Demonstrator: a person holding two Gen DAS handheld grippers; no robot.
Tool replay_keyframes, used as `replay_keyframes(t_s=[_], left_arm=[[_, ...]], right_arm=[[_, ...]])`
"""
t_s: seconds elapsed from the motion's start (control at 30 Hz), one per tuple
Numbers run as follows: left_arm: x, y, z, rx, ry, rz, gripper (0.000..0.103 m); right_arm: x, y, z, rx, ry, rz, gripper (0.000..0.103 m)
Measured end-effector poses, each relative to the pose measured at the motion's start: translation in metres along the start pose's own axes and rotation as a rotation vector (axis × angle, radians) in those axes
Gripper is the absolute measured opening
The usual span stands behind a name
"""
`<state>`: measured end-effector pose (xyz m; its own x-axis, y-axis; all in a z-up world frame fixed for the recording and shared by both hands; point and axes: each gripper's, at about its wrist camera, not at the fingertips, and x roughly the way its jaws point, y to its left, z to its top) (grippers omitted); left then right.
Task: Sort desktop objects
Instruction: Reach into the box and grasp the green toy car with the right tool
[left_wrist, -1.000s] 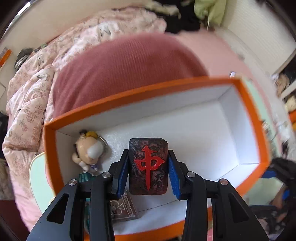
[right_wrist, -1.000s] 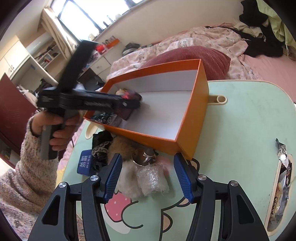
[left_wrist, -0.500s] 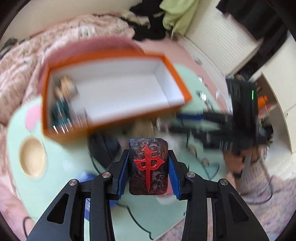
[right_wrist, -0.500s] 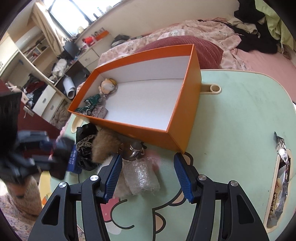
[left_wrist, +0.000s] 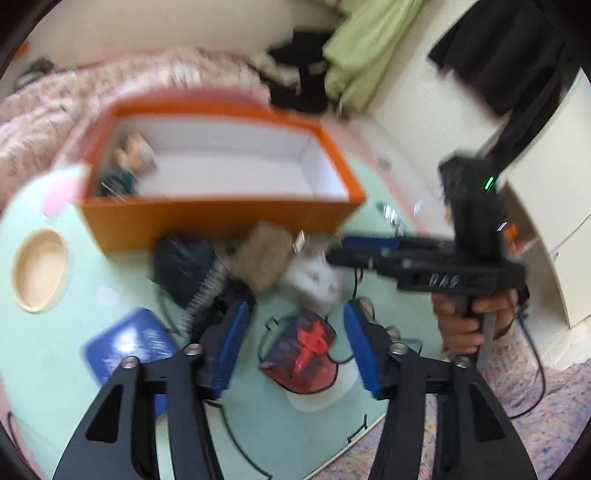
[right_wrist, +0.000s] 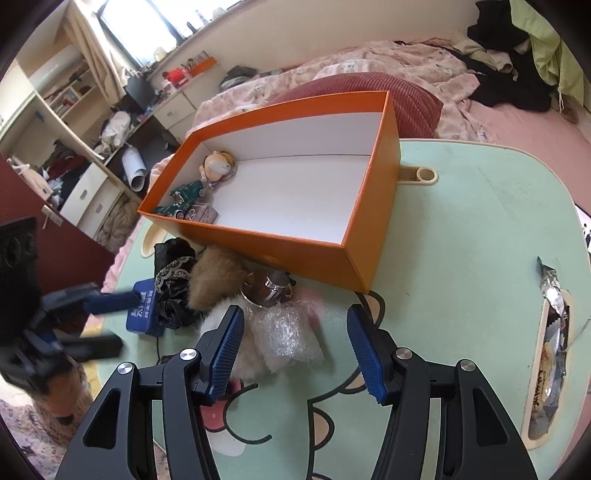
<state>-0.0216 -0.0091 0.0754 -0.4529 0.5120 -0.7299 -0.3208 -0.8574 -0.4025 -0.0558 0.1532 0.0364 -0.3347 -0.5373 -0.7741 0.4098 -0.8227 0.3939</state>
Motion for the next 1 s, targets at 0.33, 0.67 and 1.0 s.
replay_keyframes(t_s=[0.33,0.67,1.0], left_arm=[[-0.091,0.089,-0.018,-0.25,-0.37,0.246,0.068],[-0.064,0.122,-0.055,-0.375,-0.289,0.31,0.068],[-0.082,0.126,-0.058,-0.369,-0.392,0.307,0.072]], right_arm=[[-0.03,0.05,0.029,-0.165,-0.004,0.114,0.057],[0.051,0.096,0.116,-0.105,0.184,0.035,0.057],[0.109,0.112,0.137,-0.107,0.295,0.053,0.057]])
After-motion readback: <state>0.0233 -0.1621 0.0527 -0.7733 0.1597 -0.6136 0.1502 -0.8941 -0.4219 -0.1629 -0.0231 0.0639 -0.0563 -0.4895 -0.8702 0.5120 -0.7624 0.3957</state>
